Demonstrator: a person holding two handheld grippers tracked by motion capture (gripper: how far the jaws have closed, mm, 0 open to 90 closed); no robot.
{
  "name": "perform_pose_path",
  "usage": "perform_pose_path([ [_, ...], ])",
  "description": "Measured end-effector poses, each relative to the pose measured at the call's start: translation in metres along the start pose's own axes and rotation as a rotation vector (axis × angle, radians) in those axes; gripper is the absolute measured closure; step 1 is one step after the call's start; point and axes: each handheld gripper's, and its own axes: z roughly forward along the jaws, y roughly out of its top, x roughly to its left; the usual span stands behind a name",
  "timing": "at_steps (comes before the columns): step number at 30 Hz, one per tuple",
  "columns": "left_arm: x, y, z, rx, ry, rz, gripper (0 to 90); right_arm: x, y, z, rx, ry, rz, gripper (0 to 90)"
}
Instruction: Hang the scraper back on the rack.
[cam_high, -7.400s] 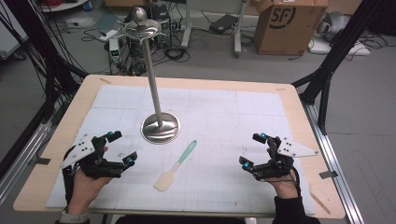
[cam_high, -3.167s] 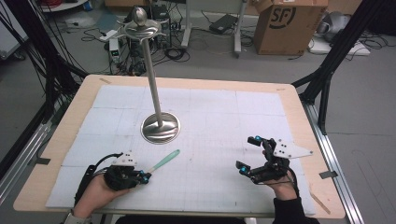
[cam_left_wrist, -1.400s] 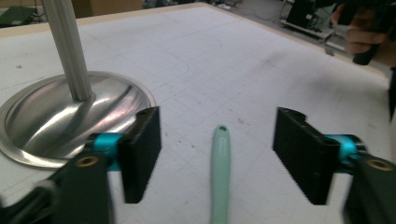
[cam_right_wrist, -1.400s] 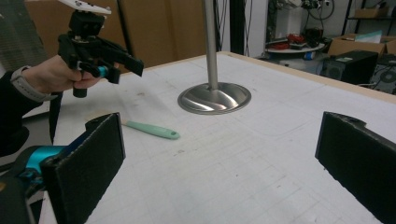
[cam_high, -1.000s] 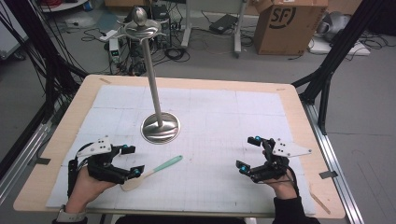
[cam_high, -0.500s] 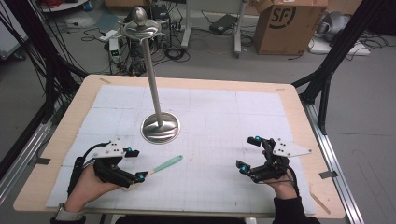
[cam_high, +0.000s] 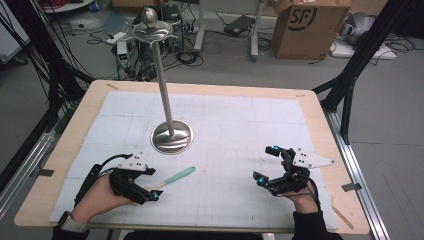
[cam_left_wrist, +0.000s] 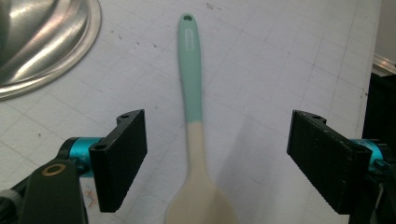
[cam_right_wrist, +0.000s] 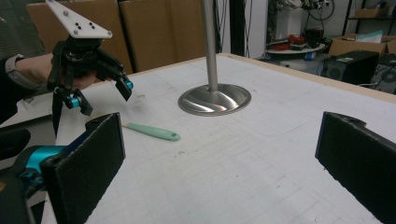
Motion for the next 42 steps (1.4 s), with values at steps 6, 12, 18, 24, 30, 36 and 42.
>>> perform_pose_path([
  [6,0.001,0.003,0.004,0.057,-0.005,0.012,27.1,0.001,-0.001,0.003,0.017,0.012,-0.013,0.6],
  [12,0.004,0.007,0.007,0.127,0.006,0.024,30.9,0.0,0.0,0.001,0.001,0.006,-0.007,0.6],
  [18,0.005,0.01,0.013,0.192,0.015,0.039,36.9,0.0,0.001,-0.001,-0.014,0.004,-0.002,0.6],
  [24,0.007,0.014,0.016,0.262,0.02,0.044,44.2,0.001,0.001,0.001,-0.01,0.014,-0.01,0.6],
  [30,0.005,0.022,0.023,0.33,0.021,0.064,50.8,-0.001,0.002,-0.002,-0.033,0.011,0.007,0.6],
  [36,0.005,0.032,0.032,0.404,0.039,0.094,54.2,-0.002,0.003,-0.004,-0.046,0.012,0.011,0.6],
  [42,0.003,0.038,0.035,0.465,0.051,0.113,57.8,-0.003,0.002,-0.003,-0.036,0.007,0.016,0.6],
])
